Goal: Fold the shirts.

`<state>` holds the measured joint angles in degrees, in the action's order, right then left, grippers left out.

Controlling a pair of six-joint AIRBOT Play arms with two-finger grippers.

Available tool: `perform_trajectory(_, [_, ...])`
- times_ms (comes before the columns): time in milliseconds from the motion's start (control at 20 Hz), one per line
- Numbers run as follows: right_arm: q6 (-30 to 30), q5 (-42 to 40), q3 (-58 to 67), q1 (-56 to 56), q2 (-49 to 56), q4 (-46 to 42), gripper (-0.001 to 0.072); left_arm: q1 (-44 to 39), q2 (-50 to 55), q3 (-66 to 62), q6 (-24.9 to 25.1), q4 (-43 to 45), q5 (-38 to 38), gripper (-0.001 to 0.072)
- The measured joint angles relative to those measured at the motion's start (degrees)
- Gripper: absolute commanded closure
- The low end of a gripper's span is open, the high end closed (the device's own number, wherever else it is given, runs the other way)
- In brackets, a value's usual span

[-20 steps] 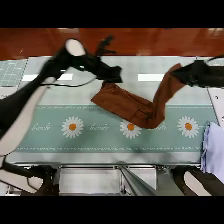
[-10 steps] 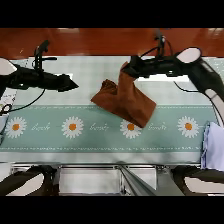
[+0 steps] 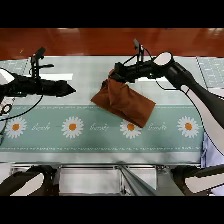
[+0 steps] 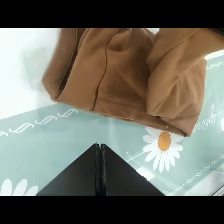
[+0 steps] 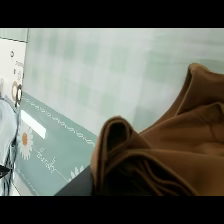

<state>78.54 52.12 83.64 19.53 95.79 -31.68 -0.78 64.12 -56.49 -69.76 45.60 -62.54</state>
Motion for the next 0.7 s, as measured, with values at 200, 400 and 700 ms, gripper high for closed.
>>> perform_trajectory(200, [0.37,2.05,0.13,-0.15,2.01,-0.20,0.0303,0.11,-0.07,0.15,0.13,-0.17,1.09,0.0684])
perform_trajectory(400, [0.44,12.07,0.17,-6.73,-1.27,-1.01,0.0305,4.72,-0.76,-0.02,-0.24,-0.24,1.99,0.0684])
perform_trajectory(700, [6.95,24.22,-11.08,-25.29,-22.93,-29.00,0.0305,18.62,-10.82,2.27,-0.76,-0.92,0.72,0.0684])
